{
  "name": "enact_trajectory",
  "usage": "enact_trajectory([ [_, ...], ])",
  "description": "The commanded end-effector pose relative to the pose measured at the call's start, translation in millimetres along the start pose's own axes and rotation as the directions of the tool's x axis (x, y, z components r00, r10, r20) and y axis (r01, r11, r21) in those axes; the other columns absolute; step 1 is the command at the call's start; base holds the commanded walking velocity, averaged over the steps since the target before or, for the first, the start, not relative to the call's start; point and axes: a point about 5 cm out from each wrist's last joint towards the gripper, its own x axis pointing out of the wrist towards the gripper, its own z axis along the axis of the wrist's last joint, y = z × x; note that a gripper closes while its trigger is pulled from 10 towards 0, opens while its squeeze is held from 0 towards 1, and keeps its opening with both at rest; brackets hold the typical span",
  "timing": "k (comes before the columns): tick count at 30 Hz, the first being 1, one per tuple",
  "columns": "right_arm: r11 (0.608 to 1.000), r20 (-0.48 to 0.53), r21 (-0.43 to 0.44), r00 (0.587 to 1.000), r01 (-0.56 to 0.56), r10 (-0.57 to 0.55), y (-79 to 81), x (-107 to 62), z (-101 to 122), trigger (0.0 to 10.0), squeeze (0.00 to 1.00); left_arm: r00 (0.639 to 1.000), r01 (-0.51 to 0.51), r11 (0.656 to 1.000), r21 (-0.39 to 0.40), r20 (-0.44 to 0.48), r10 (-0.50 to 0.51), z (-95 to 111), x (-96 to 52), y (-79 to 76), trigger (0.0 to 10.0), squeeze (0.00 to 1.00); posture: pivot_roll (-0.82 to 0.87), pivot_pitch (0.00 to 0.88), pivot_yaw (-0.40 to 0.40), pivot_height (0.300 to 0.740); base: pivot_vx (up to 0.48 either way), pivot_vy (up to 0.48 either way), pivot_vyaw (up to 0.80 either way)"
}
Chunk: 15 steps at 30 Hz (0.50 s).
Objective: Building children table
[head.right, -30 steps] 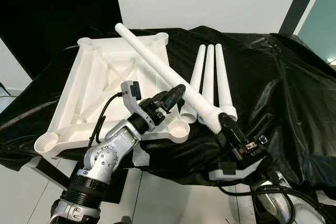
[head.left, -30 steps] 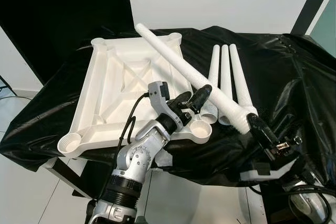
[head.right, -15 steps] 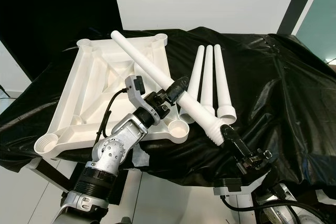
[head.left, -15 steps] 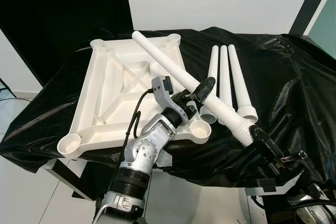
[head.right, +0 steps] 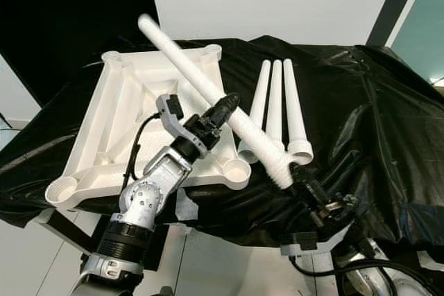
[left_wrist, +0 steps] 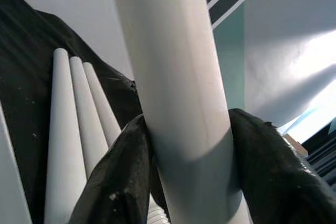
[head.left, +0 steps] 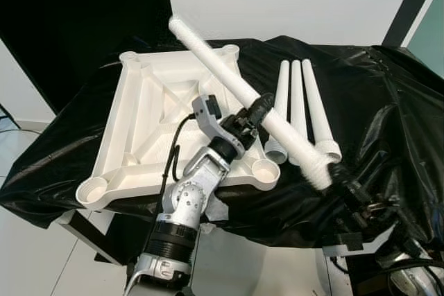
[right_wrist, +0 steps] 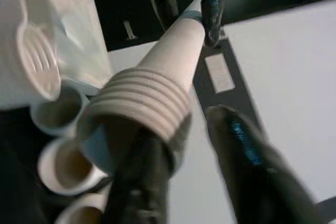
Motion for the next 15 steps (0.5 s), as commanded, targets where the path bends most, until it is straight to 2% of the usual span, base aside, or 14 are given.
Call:
enact_trajectory([
  [1,0.999,-0.012,0.041,1.000,0.008,-0.008,-1.5,2.3,0.5,10.0,1.00,0.976,0.217,0.976,0.019,0.012,-0.217,3.3,-0.2,-13.2,0.0,0.00,0.16,0.000,0.012,0.740,0.000,0.000,0.00],
  [3,0.992,-0.037,0.127,0.999,0.016,-0.011,-3.5,6.5,3.3,10.0,1.00,0.977,0.210,0.977,0.020,0.013,-0.211,3.1,-1.0,-12.9,0.0,0.00,0.16,0.000,0.011,0.740,0.000,0.000,0.00],
  [4,0.992,-0.037,0.127,0.999,0.016,-0.011,-3.5,6.5,3.3,10.0,1.00,0.977,0.210,0.977,0.020,0.013,-0.211,3.1,-1.0,-12.9,0.0,0.00,0.16,0.000,0.011,0.740,0.000,0.000,0.00],
  [5,0.976,-0.068,0.220,0.998,0.004,0.011,-2.6,7.8,6.0,10.0,0.20,0.979,0.204,0.979,0.021,0.014,-0.204,2.4,-1.3,-12.6,0.0,0.00,0.16,0.000,0.009,0.740,0.000,0.000,0.00],
  [6,0.958,-0.086,0.285,0.996,-0.003,0.029,-1.9,8.6,7.9,10.0,0.20,0.980,0.199,0.980,0.021,0.015,-0.199,1.9,-1.6,-12.3,0.0,0.00,0.16,0.000,0.009,0.740,0.000,0.000,0.00],
  [7,0.958,-0.086,0.285,0.996,-0.003,0.029,-1.9,8.6,7.9,10.0,0.20,0.980,0.199,0.980,0.021,0.015,-0.199,1.9,-1.6,-12.3,0.0,0.00,0.16,0.000,0.009,0.740,0.000,0.000,0.00],
  [8,0.946,-0.096,0.323,0.995,-0.007,0.041,-1.2,8.7,9.0,10.0,0.20,0.980,0.196,0.980,0.021,0.015,-0.196,1.6,-1.7,-12.2,0.0,0.00,0.16,0.000,0.009,0.740,0.000,0.000,0.00],
  [9,0.898,-0.193,0.437,0.980,0.042,0.048,-2.3,4.9,7.7,10.0,0.00,0.982,0.189,0.982,0.023,0.019,-0.190,1.5,-2.0,-12.1,0.0,0.00,0.16,0.000,0.006,0.740,0.000,0.000,0.00],
  [10,0.859,-0.258,0.504,0.964,0.085,0.056,-3.0,1.4,6.5,10.0,0.00,0.982,0.185,0.982,0.025,0.022,-0.186,1.6,-2.2,-12.1,0.0,0.00,0.16,0.000,0.007,0.740,0.000,0.000,0.00],
  [11,0.859,-0.258,0.504,0.964,0.085,0.056,-3.0,1.4,6.5,10.0,0.00,0.982,0.185,0.982,0.025,0.022,-0.186,1.6,-2.2,-12.1,0.0,0.00,0.16,0.000,0.007,0.740,0.000,0.000,0.00],
  [12,0.803,-0.339,0.579,0.938,0.145,0.076,-3.0,-3.7,4.2,10.0,0.49,0.983,0.179,0.983,0.027,0.024,-0.180,1.7,-2.5,-11.7,0.0,0.00,0.16,0.000,0.008,0.740,0.000,0.000,0.00],
  [13,0.732,-0.408,0.650,0.907,0.206,0.107,-2.3,-9.2,2.6,10.0,0.63,0.984,0.174,0.984,0.029,0.025,-0.174,1.6,-2.9,-11.1,0.0,0.00,0.15,0.000,0.011,0.740,0.000,0.000,0.00],
  [14,0.651,-0.464,0.709,0.874,0.270,0.143,-1.2,-13.6,1.7,10.0,0.62,0.985,0.171,0.985,0.029,0.024,-0.172,1.4,-3.2,-10.6,0.0,0.00,0.15,0.000,0.012,0.740,0.000,0.000,0.00],
  [15,0.573,-0.500,0.752,0.848,0.324,0.177,0.0,-17.6,1.6,10.0,0.50,0.985,0.169,0.985,0.029,0.022,-0.170,1.0,-3.6,-10.2,0.0,0.00,0.14,0.000,0.015,0.740,0.000,0.000,0.00],
])
